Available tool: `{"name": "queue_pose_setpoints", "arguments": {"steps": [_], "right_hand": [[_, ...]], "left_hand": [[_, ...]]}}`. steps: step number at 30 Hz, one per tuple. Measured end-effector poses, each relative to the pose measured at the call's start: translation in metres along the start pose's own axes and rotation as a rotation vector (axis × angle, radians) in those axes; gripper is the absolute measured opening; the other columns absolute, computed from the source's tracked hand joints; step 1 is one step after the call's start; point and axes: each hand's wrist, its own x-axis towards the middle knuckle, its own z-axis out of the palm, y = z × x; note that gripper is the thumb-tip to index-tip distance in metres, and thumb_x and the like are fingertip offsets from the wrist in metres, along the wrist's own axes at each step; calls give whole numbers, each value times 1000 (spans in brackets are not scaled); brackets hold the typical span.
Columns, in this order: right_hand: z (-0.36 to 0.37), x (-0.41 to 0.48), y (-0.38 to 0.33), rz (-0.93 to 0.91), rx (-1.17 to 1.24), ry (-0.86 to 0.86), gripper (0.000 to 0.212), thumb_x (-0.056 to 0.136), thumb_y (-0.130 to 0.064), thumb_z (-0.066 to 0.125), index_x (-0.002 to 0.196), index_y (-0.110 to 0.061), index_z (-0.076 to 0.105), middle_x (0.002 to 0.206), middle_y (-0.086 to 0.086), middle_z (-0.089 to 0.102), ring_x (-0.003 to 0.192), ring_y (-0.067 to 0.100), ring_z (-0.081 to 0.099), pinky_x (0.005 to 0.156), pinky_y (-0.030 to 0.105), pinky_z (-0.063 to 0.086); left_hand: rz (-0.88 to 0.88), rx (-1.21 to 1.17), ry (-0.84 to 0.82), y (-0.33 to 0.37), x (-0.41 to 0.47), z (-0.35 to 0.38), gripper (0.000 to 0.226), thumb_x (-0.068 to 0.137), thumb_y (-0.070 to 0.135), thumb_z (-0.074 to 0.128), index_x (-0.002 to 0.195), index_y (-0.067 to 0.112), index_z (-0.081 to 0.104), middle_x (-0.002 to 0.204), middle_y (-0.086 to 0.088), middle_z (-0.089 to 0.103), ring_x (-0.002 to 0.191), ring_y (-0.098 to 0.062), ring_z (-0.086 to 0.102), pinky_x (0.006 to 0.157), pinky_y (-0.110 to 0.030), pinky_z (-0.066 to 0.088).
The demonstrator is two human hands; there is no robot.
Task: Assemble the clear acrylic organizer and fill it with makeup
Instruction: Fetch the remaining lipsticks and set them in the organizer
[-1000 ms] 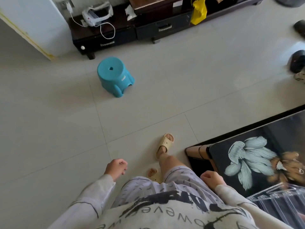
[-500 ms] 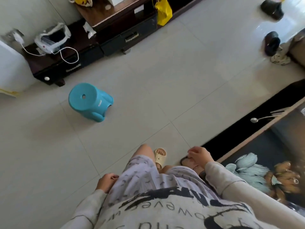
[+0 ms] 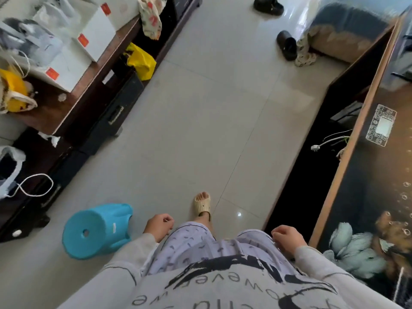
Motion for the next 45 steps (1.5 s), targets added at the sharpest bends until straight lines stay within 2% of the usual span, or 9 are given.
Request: {"name": "queue_pose_setpoints", "arguments": {"steps": [6, 10, 16, 23, 26, 29, 37, 40, 45], "right_hand": [[-7, 9, -27, 192, 204, 108, 18, 86, -6, 53, 96, 0, 67, 93, 17, 68, 78, 22, 54, 69, 25, 41], [-23, 22, -48, 221, 269, 102, 17, 86, -10, 55, 96, -4, 67, 91, 10, 62, 86, 21, 52, 77, 24, 37], [-77, 72, -85, 219, 412, 146, 18, 87, 0, 48, 95, 7, 63, 79, 15, 59, 54, 15, 50, 53, 25, 41], [-197, 128, -137, 127, 399, 123, 12, 88, -4, 49, 87, -8, 59, 84, 17, 64, 66, 20, 57, 55, 20, 42], [-247, 147, -156, 79, 377, 118, 11, 88, -4, 49, 87, -9, 59, 81, 12, 61, 73, 21, 56, 55, 16, 37], [-286, 163, -171, 69, 433, 154, 11, 86, -3, 49, 83, -9, 57, 81, 14, 61, 74, 23, 55, 55, 18, 38], [-336, 205, -193, 181, 517, 166, 23, 86, -2, 48, 69, -17, 50, 80, 9, 59, 55, 10, 51, 50, 12, 37], [-341, 221, -201, 277, 593, 184, 21, 86, -2, 49, 69, -14, 54, 78, 8, 57, 63, 16, 50, 54, 18, 38], [-347, 235, -225, 511, 831, 243, 33, 86, 2, 48, 56, -10, 52, 59, 11, 54, 47, 18, 44, 46, 23, 36]], "left_hand": [[175, 219, -78, 119, 61, -63, 32, 87, 4, 48, 60, 20, 50, 61, 3, 53, 51, -12, 46, 49, -19, 34], [207, 256, -74, 185, 95, -83, 34, 88, 1, 46, 60, 19, 49, 61, 0, 52, 50, -14, 46, 39, -16, 34], [200, 335, -149, 259, 130, -69, 33, 89, 1, 47, 61, 18, 51, 64, -4, 54, 51, -16, 45, 45, -20, 31], [157, 461, -176, 344, 134, -38, 38, 88, 4, 52, 53, 22, 52, 48, 6, 54, 45, -8, 49, 52, -22, 35], [189, 547, -193, 390, 142, -28, 23, 87, 8, 53, 66, 17, 60, 67, -3, 58, 70, -17, 52, 64, -23, 35], [197, 510, -192, 439, 152, -26, 26, 85, 2, 50, 65, 14, 60, 61, -7, 57, 56, -19, 48, 66, -24, 35], [290, 617, -212, 592, 216, -20, 29, 85, -1, 49, 61, 17, 51, 66, -6, 55, 51, -17, 47, 47, -22, 31], [348, 673, -257, 661, 235, -15, 29, 86, 0, 48, 63, 18, 51, 63, -1, 53, 51, -16, 48, 48, -22, 33], [525, 877, -311, 773, 249, -4, 20, 85, 2, 49, 72, 12, 60, 70, -8, 62, 57, -20, 53, 64, -24, 38]]}}
